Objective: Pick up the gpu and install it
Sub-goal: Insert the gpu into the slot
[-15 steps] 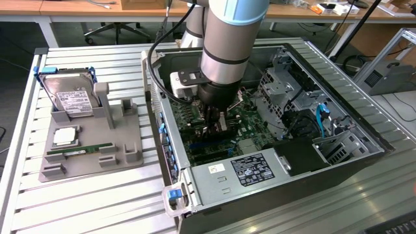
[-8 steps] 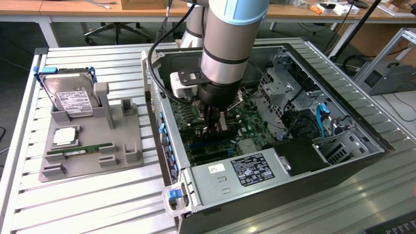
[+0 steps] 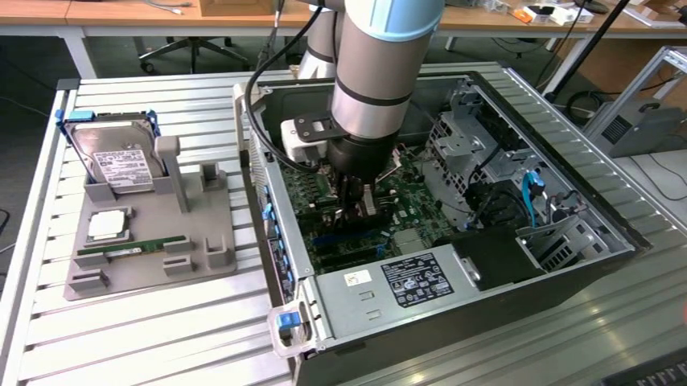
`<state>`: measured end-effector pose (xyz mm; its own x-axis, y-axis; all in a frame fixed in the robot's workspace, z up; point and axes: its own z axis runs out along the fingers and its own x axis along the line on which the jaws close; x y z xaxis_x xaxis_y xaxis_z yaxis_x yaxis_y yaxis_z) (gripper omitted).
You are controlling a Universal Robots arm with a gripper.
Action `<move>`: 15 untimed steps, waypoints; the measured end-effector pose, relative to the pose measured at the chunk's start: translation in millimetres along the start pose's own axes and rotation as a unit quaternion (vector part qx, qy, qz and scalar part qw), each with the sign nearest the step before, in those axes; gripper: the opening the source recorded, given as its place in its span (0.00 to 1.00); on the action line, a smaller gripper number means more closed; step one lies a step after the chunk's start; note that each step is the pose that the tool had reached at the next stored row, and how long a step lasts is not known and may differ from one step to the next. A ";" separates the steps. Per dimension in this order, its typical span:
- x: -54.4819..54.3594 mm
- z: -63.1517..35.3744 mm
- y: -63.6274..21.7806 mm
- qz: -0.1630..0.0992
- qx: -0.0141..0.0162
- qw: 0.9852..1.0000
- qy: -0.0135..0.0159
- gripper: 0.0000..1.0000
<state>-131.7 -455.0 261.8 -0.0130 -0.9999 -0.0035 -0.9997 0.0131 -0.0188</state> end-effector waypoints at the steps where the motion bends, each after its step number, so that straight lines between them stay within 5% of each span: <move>1: 0.0 0.0 0.0 -0.002 0.000 1.000 0.000 0.27; 15: -0.1 0.6 -0.7 -0.009 0.000 1.000 0.004 0.27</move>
<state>-131.0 -455.0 261.2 0.0052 -1.0000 0.0056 -0.9998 -0.0053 -0.0186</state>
